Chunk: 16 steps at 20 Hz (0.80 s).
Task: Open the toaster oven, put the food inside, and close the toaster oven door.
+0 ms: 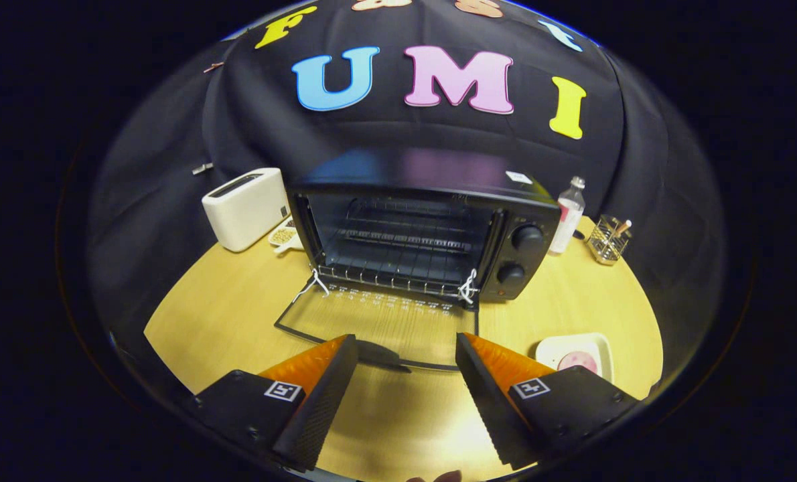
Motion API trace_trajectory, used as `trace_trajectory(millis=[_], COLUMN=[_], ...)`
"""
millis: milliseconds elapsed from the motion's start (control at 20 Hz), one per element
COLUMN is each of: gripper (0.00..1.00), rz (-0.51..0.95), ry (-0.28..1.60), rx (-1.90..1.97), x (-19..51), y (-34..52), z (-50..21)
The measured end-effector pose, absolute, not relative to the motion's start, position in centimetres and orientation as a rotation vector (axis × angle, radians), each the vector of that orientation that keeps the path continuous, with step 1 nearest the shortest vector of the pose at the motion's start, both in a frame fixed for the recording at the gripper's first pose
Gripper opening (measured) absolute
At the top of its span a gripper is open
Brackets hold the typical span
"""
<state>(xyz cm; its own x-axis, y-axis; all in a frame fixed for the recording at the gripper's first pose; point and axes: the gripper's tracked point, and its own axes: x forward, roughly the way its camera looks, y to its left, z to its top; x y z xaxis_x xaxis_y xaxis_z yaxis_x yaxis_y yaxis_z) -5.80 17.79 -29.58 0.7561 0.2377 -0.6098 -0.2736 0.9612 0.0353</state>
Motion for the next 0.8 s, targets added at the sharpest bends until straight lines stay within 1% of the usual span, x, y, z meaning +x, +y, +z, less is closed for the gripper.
trace_trajectory(millis=[150, 350, 800], gripper=[0.98, 0.98, 0.99], rz=[0.303, 0.306, 0.209], ry=[0.623, 0.637, 0.744], rx=[-0.054, -0.030, 0.008], x=[-5.2, -5.1, -4.4], y=[15.2, 10.4, -3.4], z=[-27.2, -26.1, -28.3])
